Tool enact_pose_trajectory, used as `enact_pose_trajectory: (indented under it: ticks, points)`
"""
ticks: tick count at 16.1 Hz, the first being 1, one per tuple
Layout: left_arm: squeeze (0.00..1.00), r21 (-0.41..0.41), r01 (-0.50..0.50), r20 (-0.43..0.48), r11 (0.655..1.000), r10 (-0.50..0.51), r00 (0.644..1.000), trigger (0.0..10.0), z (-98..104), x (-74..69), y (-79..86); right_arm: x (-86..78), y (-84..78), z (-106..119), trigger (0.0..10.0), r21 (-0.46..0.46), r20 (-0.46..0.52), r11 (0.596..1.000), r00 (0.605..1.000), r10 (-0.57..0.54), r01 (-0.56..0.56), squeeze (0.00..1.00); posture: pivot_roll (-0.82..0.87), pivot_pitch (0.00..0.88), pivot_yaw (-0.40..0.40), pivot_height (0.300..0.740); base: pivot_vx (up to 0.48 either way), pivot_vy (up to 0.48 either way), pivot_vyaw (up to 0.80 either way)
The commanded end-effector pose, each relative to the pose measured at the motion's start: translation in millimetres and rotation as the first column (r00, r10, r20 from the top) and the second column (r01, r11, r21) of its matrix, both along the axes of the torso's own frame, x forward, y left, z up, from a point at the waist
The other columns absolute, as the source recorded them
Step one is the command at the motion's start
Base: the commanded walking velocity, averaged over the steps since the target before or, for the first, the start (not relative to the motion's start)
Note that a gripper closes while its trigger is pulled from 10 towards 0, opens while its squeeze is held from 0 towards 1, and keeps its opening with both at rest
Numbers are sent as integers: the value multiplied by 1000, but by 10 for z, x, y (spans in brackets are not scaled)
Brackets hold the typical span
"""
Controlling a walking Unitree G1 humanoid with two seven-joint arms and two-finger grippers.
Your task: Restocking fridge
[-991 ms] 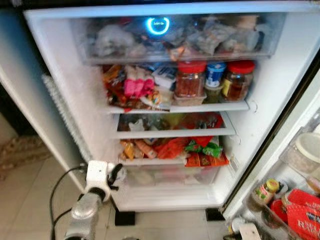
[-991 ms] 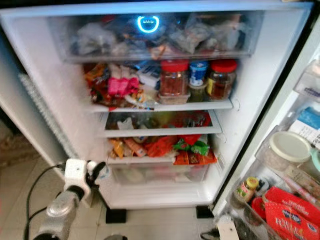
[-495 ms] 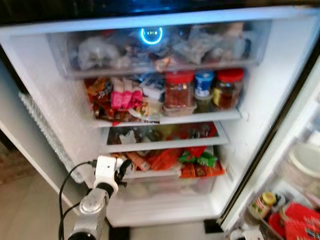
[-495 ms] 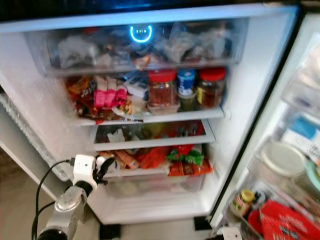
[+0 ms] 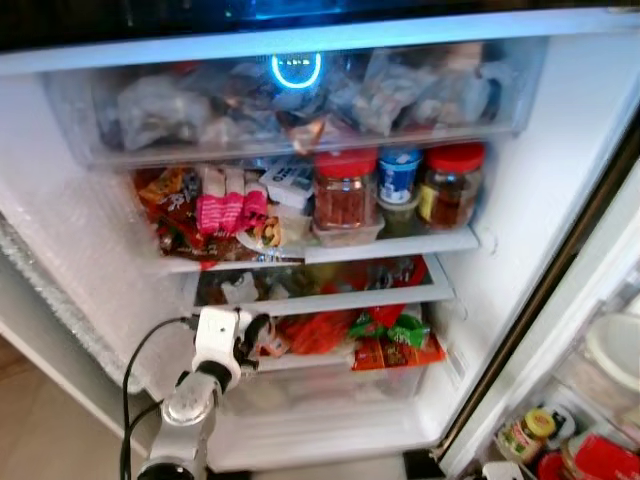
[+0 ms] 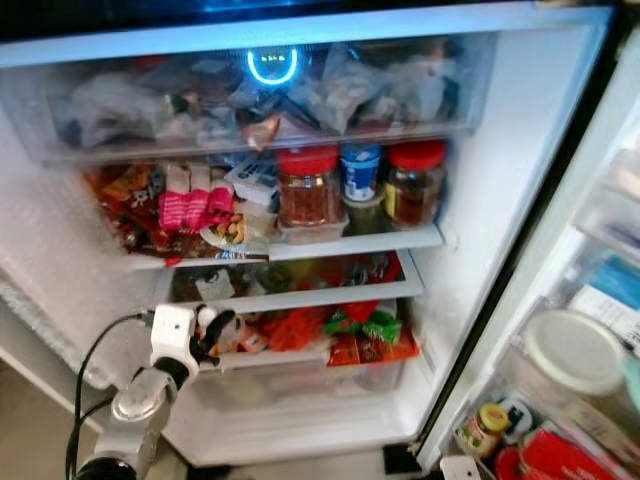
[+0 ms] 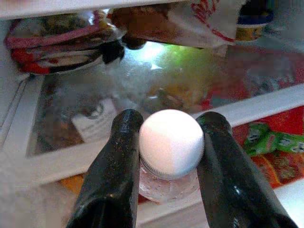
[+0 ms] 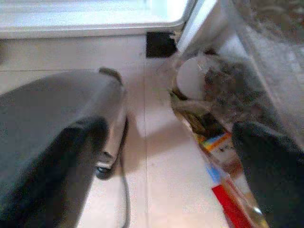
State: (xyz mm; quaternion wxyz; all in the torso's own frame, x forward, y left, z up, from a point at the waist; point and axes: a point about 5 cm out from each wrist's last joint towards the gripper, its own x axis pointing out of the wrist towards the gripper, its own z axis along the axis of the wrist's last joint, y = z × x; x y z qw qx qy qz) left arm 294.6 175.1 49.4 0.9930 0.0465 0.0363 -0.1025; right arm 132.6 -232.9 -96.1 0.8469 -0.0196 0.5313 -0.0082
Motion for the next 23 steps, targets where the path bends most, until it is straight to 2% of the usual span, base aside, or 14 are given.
enact_pose_trajectory:
  ticks: [1, 3, 4, 5, 8, 9, 12, 13, 16, 17, 19, 20, 21, 23]
  points:
    - [0, 32, -5, 15, 999, 5, 1000, 10000, 26, -14, 70, 115, 26, 36, 10000, 4, 38, 1000, 999, 7, -7, 0, -17, 0, -2, 660, 0, 0, 0]
    - [0, 64, 4, 76, 998, -9, 997, 10000, 174, 19, 55, 114, 27, 36, 10000, 5, 37, 1000, 999, 8, -8, 0, -19, 0, -1, 660, 0, 0, 0]
    - [0, 106, 29, 103, 994, -40, 994, 10000, 240, 33, 37, 114, 27, 35, 10000, 5, 37, 1000, 999, 9, -9, 0, -18, 0, 0, 660, 0, 0, 0]
    - [0, 209, 81, 131, 975, -110, 985, 10000, 317, 42, -1, 114, 27, 36, 10000, 5, 36, 1000, 999, 10, -11, 0, -18, 0, 0, 660, 0, 0, 0]
    - [0, 394, 166, 137, 904, -236, 962, 10000, 420, 60, -62, 113, 30, 34, 10000, 8, 34, 1000, 999, 13, -13, 0, -17, 0, 0, 660, 0, 0, 0]
    - [0, 445, 189, 117, 875, -266, 957, 10000, 414, 55, -75, 111, 33, 33, 10000, 9, 33, 1000, 999, 13, -13, 0, -19, 0, 4, 660, 0, 0, 0]
    - [0, 523, 222, 93, 823, -314, 945, 10000, 425, 42, -99, 108, 38, 31, 10000, 12, 31, 1000, 999, 16, -16, 0, -24, 0, 6, 660, 0, 0, 0]
    - [0, 614, 233, 62, 754, -341, 938, 10000, 376, 36, -99, 108, 41, 30, 10000, 12, 31, 1000, 999, 17, -17, 0, -22, 0, 6, 660, 0, 0, 0]
    - [0, 765, 187, 45, 617, -340, 939, 10000, 267, 67, -35, 107, 45, 29, 10000, 14, 33, 1000, 999, 14, -15, 0, -24, 0, 4, 660, 0, 0, 0]
    - [0, 772, 153, 71, 617, -323, 944, 10000, 266, 98, -28, 108, 44, 30, 10000, 13, 34, 1000, 999, 14, -14, 0, -24, 0, 2, 660, 0, 0, 0]
    - [0, 801, 108, 107, 588, -319, 942, 10000, 258, 137, -21, 108, 42, 30, 10000, 13, 35, 1000, 999, 13, -14, 0, -31, 6, 0, 660, 0, 0, 0]
    - [0, 816, 101, 113, 569, -328, 938, 10000, 245, 145, -27, 107, 42, 30, 10000, 14, 36, 1000, 999, 13, -14, 0, -32, 9, 0, 660, 0, 0, 0]
    - [0, 844, 88, 119, 530, -345, 931, 10000, 204, 170, -41, 104, 41, 30, 10000, 13, 36, 1000, 999, 12, -12, 0, -38, 20, -3, 660, 0, 0, 0]
    - [0, 867, 89, 101, 491, -347, 932, 10000, 140, 215, -38, 94, 39, 26, 10000, 12, 34, 1000, 999, 10, -10, 0, -49, 35, -5, 660, 0, 0, 0]
